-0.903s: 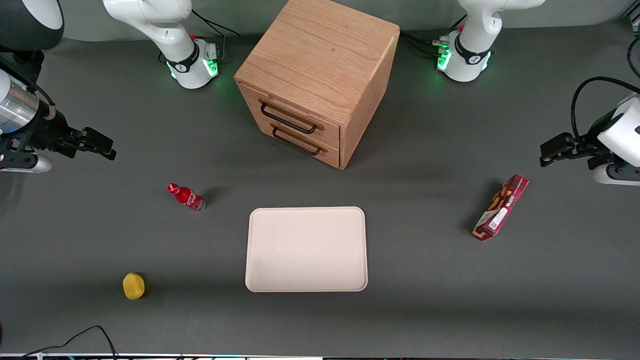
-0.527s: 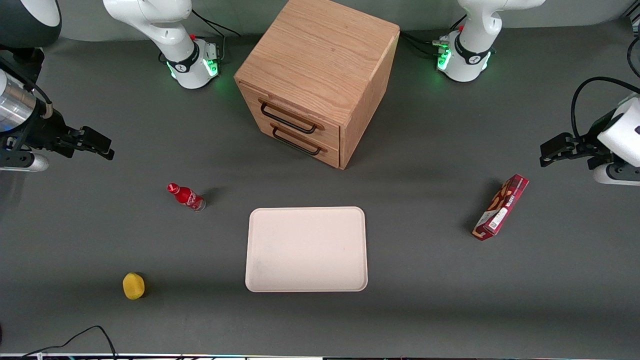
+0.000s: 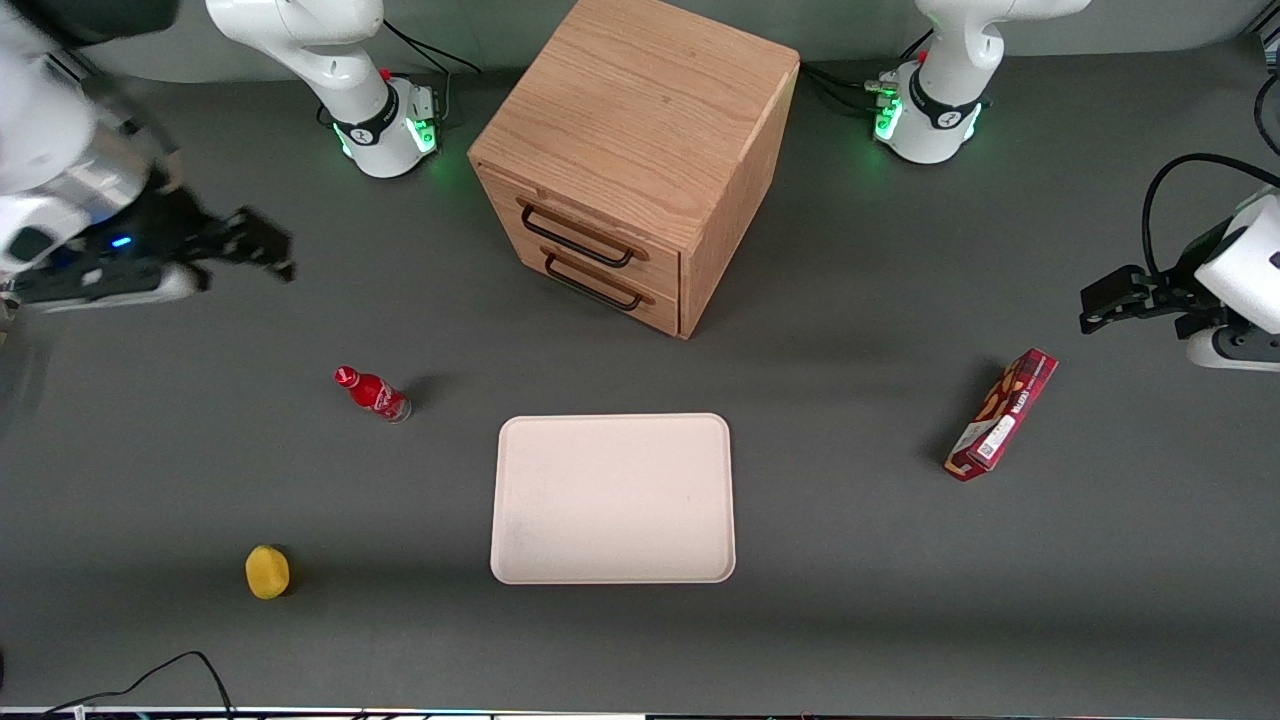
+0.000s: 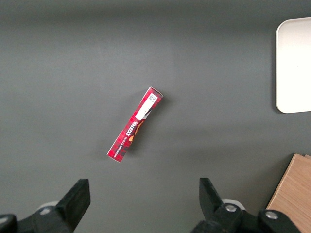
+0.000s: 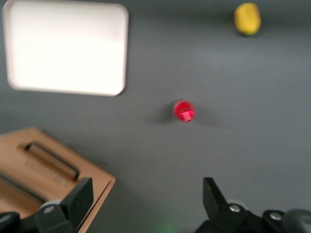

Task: Open upper drawer
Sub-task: 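Move the right gripper toward the upper drawer's black handle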

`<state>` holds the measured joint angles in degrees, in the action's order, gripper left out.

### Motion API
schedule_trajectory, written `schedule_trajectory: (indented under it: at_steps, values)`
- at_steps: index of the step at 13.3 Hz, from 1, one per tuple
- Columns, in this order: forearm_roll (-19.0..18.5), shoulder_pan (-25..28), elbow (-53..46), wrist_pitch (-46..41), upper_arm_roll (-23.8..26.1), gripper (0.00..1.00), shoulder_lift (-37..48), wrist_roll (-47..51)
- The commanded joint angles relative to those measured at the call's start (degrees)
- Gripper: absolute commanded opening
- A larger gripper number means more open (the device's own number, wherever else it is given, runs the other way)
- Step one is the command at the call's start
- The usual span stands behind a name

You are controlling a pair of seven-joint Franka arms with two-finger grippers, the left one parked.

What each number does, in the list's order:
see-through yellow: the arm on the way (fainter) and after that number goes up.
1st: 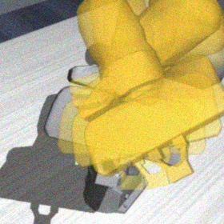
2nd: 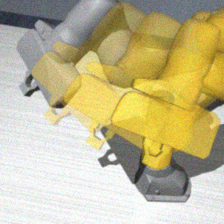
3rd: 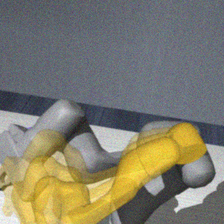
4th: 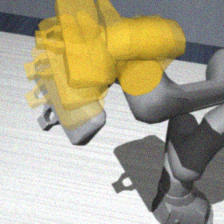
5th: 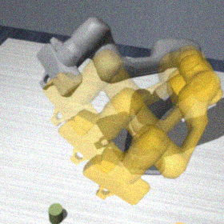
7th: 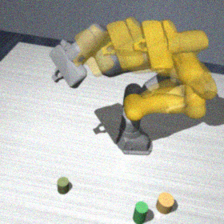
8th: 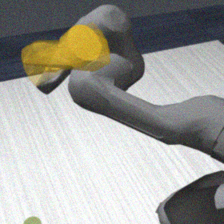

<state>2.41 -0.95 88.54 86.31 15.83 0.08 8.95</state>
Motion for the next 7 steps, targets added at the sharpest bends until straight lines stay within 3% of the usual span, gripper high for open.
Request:
schedule_trajectory:
  at_steps: [1,4,7]
  values:
    - [1.2,0.1,-1.8,-2.6,7.1,1.00,-0.4,-0.4]
    - [8.7,0.2,-2.6,-2.1,10.2,1.00,-1.7,-5.7]
    - [13.8,-0.1,-2.0,-2.2,10.1,1.00,-4.4,-27.4]
